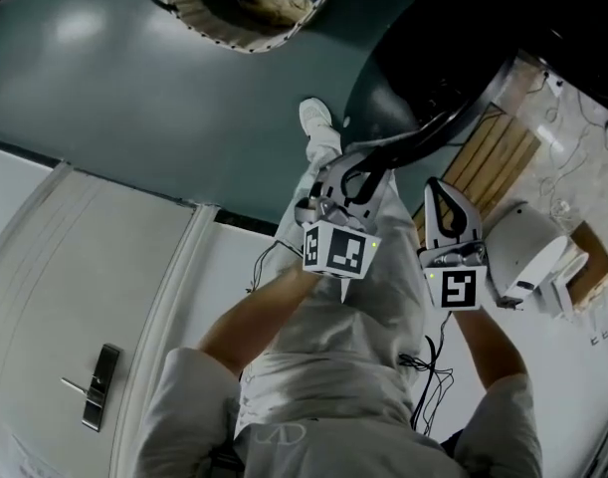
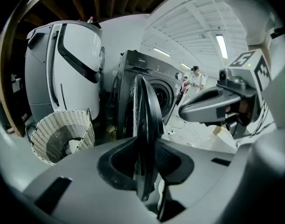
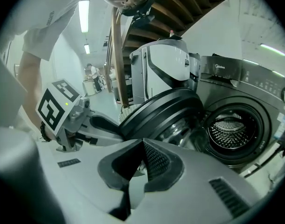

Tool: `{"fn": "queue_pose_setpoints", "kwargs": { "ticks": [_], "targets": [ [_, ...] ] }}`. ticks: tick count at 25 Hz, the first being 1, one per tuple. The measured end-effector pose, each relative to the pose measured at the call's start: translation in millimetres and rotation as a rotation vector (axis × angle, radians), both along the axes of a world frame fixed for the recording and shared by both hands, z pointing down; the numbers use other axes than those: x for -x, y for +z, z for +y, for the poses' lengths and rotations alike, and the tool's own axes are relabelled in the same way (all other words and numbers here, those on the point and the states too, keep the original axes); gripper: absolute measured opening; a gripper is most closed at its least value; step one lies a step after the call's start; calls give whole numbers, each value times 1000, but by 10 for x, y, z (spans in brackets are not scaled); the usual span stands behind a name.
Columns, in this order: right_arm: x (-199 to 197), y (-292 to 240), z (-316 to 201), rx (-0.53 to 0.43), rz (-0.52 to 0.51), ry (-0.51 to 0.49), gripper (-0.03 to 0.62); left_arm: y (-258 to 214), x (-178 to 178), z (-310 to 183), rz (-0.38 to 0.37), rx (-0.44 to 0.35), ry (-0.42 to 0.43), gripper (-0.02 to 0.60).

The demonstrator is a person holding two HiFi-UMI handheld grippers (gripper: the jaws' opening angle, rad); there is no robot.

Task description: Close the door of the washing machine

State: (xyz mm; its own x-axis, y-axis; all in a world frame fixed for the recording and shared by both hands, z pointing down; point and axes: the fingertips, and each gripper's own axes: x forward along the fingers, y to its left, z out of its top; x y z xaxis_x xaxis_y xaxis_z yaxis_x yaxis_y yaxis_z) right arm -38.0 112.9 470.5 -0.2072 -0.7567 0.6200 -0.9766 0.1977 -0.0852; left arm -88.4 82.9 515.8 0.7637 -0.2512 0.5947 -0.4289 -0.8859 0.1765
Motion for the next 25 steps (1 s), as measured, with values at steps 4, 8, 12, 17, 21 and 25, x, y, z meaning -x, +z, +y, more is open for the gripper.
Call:
{"fn": "queue_pose_setpoints", "kwargs": {
  "ticks": [4,8,12,17,21,25],
  "targets": [
    [-205,48,332,37,17,25,11,0,-140,176,-34,30,-37,92],
    [-426,161,653,84,25,65,11,27,-330,366,-83,78,-74,95],
    [-568,242,847,69,40,88,11,49,-527,539,-120,140,-104,101],
    [-811,357,1145,90,71,116,11,55,-820,735,-147,213,-140,109],
    [-966,435,1404,105,80,139,11,57,-1083,890,-156,249,-130,123],
    [-1091,500,1628,116,62,177,11,60,-1345,1037,-160,295,-130,135]
  ]
}}
